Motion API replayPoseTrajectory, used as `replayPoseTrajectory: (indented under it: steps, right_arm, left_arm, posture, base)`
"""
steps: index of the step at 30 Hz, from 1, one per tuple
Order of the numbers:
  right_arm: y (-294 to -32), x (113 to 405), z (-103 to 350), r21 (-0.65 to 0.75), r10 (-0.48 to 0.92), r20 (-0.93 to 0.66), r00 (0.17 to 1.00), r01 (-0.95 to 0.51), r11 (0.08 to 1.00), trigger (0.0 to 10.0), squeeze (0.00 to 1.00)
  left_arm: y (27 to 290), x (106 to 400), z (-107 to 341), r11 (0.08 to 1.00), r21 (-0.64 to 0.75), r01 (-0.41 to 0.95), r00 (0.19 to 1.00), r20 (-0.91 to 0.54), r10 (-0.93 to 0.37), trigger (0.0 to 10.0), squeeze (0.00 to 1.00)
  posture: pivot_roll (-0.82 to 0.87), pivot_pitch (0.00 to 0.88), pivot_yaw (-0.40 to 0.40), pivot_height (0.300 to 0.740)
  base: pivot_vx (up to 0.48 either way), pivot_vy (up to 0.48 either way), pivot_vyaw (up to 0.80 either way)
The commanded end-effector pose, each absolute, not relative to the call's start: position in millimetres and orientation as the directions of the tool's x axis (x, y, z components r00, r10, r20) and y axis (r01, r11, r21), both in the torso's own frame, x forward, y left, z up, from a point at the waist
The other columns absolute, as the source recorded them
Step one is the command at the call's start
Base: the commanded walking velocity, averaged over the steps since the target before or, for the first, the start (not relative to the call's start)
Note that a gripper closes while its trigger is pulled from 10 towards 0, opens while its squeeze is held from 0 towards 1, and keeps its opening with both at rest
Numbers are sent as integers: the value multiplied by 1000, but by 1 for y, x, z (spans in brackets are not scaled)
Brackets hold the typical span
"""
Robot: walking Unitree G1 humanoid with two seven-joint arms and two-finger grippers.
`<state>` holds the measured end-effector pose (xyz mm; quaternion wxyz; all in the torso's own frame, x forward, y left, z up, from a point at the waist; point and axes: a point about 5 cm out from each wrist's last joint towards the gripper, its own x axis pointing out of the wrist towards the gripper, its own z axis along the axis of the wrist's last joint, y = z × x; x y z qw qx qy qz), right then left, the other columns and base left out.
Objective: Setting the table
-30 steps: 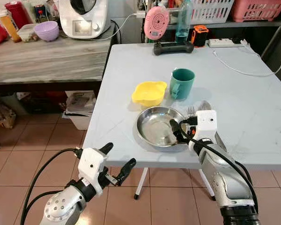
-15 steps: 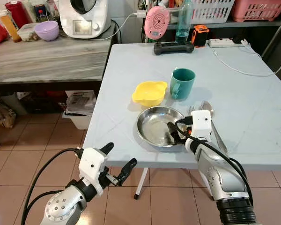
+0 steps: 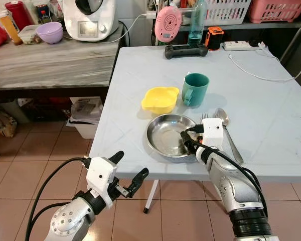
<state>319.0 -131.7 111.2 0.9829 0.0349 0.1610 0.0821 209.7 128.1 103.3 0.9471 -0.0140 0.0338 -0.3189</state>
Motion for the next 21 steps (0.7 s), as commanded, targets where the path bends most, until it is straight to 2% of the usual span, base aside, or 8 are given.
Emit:
replayPoseTrajectory:
  steps: [1, 21]
  right_arm:
    - [-132, 320, 111, 110, 164, -326, 931, -135, 985, 0, 0]
    - [-139, 319, 100, 113, 116, -401, 909, -77, 991, 0, 0]
  left_arm:
    - [129, 210, 103, 792, -39, 609, 790, -58, -610, 10000, 0]
    - [129, 212, 104, 786, -42, 616, 785, -47, -618, 10000, 0]
  posture:
    - [-101, 77, 45, 740]
    - [-100, 76, 46, 740]
  base:
    - [0, 0, 0]
    - [0, 0, 0]
